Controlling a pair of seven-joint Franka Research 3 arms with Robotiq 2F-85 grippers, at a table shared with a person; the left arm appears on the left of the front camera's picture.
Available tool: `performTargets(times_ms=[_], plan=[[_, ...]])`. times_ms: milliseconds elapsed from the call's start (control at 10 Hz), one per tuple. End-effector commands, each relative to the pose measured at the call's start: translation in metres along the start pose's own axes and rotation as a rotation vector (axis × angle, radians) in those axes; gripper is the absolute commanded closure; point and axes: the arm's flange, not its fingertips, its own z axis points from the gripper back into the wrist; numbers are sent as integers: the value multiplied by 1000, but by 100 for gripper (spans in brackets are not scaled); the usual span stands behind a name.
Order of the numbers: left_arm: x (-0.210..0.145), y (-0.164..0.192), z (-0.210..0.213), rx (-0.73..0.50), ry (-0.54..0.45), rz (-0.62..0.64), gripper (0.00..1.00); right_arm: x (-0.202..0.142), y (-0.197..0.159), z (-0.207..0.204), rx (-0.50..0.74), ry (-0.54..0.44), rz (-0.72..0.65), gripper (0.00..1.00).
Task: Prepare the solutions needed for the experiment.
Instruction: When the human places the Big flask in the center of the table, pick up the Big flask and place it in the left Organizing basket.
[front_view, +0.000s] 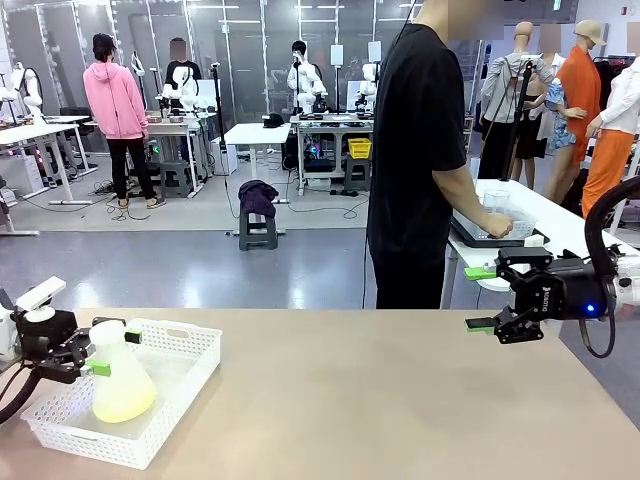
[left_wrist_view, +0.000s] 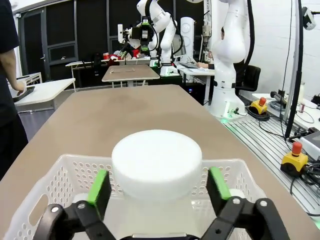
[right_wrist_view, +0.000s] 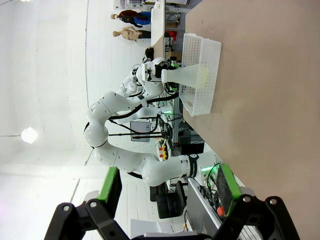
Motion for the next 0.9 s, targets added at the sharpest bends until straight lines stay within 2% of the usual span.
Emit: performTargets(times_ms=[0,800], plan=[[6,1,-2,-4,3,-12,0,-1,0,0,4,3,14,4],[6,0,9,5,13,-7,0,-1,0,0,4,3,14,4]])
